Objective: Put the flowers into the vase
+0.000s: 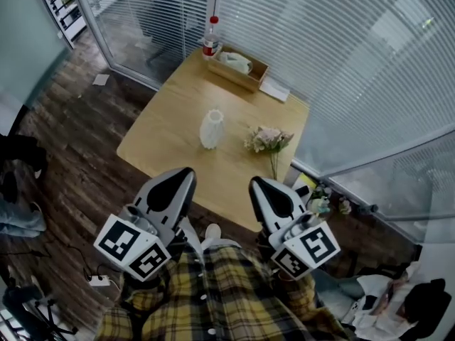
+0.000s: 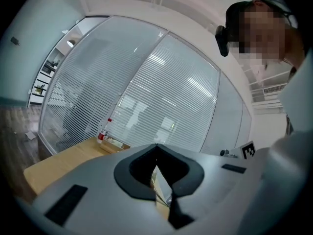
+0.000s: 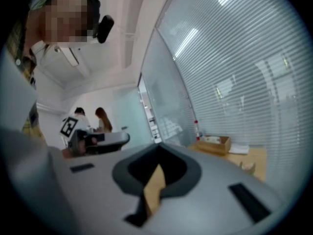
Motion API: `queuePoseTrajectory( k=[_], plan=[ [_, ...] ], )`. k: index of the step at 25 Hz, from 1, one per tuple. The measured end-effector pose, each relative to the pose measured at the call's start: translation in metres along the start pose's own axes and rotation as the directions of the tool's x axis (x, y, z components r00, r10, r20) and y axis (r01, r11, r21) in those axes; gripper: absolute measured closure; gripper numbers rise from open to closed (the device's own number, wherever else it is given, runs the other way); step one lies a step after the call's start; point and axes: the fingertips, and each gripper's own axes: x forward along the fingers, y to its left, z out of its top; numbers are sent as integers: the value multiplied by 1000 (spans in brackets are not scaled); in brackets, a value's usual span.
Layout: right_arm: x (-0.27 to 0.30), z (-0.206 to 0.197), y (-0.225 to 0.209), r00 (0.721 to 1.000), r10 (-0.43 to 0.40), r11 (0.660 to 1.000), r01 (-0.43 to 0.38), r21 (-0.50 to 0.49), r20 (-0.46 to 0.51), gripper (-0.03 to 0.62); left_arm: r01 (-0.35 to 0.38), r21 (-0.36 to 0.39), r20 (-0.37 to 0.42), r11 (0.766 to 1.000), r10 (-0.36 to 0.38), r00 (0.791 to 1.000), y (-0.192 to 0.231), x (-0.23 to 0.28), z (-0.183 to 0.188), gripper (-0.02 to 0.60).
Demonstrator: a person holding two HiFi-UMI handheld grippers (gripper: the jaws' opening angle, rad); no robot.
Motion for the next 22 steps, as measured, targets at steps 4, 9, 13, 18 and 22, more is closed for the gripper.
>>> queuePoseTrajectory(
  k=[4,9,13,18,22],
  plan=[
    [24,4,-13,999,-54,998,54,13,8,580,53,0,-26,999,-53,998,24,25,10,571],
    [64,16,-28,988,-154,988,152,40,32,580,142,17,-89,990,-140,986,60,59,33,571],
    [97,31,-35,972,-229,973,227,51,54,580,199,59,-139,978,-190,972,94,83,55,571],
    [123,42,-50,934,-349,936,342,86,78,580,300,61,-212,952,-282,936,121,114,69,571],
    [128,39,-61,891,-445,893,433,124,87,580,383,39,-279,923,-359,891,131,134,62,571]
  ],
)
